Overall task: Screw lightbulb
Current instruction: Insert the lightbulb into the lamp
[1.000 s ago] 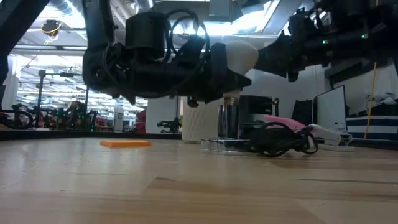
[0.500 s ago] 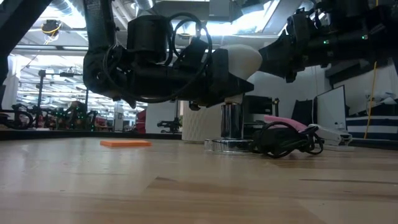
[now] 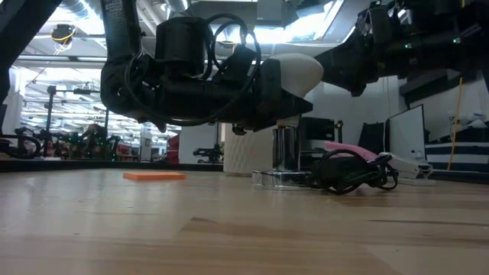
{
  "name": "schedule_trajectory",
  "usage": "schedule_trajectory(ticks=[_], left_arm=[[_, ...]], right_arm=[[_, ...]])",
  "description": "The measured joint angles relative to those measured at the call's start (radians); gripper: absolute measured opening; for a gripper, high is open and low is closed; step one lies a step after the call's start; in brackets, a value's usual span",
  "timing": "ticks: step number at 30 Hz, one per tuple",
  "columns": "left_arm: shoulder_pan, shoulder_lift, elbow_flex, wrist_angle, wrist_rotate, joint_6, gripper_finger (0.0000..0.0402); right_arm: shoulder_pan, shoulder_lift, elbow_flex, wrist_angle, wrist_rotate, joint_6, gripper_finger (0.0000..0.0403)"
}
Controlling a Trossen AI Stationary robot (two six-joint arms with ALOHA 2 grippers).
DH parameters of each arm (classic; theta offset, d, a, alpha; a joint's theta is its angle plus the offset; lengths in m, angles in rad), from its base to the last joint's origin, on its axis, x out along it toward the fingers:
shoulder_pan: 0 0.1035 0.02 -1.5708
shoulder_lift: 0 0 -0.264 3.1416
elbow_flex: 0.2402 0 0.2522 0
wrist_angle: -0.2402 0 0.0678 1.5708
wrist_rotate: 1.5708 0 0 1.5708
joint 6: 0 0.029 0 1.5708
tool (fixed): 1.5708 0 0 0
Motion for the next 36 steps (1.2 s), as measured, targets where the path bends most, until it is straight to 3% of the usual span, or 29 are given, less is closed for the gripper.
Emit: schedule_trajectory(ticks=[36], left_arm=[[0.0, 0.0, -0.001, -0.003, 0.001, 0.001, 0.0153]], right_arm=[[-0.001, 0.072, 0.073, -0.036, -0.079, 0.06, 0.02]])
